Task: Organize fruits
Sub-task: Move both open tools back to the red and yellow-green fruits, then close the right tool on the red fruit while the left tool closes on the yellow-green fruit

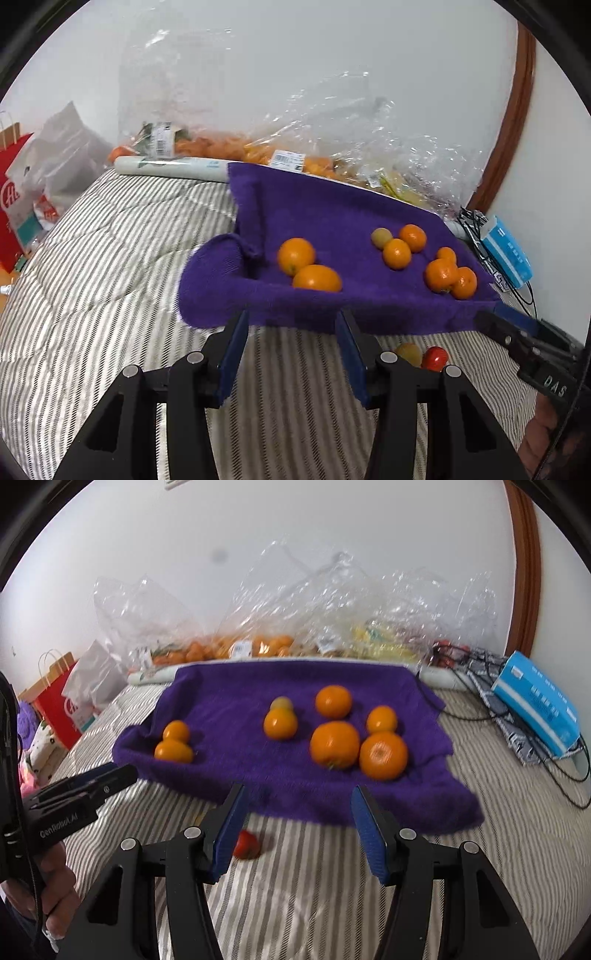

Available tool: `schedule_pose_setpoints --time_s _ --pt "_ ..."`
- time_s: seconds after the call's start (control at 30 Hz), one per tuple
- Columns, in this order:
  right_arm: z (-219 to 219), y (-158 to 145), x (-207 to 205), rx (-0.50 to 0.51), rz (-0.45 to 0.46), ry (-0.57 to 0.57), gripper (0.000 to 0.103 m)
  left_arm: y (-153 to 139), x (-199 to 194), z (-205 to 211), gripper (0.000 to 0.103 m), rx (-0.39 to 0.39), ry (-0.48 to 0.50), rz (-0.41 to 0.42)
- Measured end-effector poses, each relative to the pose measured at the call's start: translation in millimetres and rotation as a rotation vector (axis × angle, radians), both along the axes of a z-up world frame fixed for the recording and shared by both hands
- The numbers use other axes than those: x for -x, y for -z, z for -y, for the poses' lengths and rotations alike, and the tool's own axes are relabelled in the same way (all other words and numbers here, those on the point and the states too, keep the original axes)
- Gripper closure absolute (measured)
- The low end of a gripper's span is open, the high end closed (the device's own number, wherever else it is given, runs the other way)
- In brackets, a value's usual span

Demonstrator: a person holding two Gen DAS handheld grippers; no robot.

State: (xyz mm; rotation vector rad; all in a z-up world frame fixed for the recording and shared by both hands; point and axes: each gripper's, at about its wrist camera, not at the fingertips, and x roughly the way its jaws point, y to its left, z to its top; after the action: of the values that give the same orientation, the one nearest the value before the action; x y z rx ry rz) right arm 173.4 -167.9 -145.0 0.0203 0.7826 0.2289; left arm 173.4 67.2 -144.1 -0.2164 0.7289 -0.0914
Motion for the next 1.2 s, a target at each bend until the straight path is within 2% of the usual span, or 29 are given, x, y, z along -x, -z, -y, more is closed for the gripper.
schedule_pose_setpoints --time_s 0.17,0.5,0.8,0.97,1.1,1.2 --pt "-7.9 8.4 5.7 0.005 -0.031 -0.014 0.045 3.6 -0.1 -8.2 0.056 0.008 -0.029 -0.029" --pt "-26.5 29.9 1.1 0.044 -0.087 -0.061 0.046 3.8 0.2 -11.7 0.056 0.024 -0.031 -0.032" --pt "-44.0 45.7 -5.1 0.115 -0.124 -0.102 0.059 6.0 -1.8 -7.3 0.056 0.013 -0.018 -0.04" --pt "-43.9 45.1 -5.2 0.115 -0.116 -0.11 0.078 6.8 -1.5 -4.5 0.056 0.019 0.0 -0.037" --pt "-35.7 42.7 -3.6 0.087 -0.116 -0.105 0.078 9.5 -2.9 -3.2 0.056 0.034 0.022 -0.045" --pt "-21.3 35.8 0.3 0.084 -0.09 -0.078 0.078 12.2 -3.0 3.8 0.056 0.042 0.074 -0.057"
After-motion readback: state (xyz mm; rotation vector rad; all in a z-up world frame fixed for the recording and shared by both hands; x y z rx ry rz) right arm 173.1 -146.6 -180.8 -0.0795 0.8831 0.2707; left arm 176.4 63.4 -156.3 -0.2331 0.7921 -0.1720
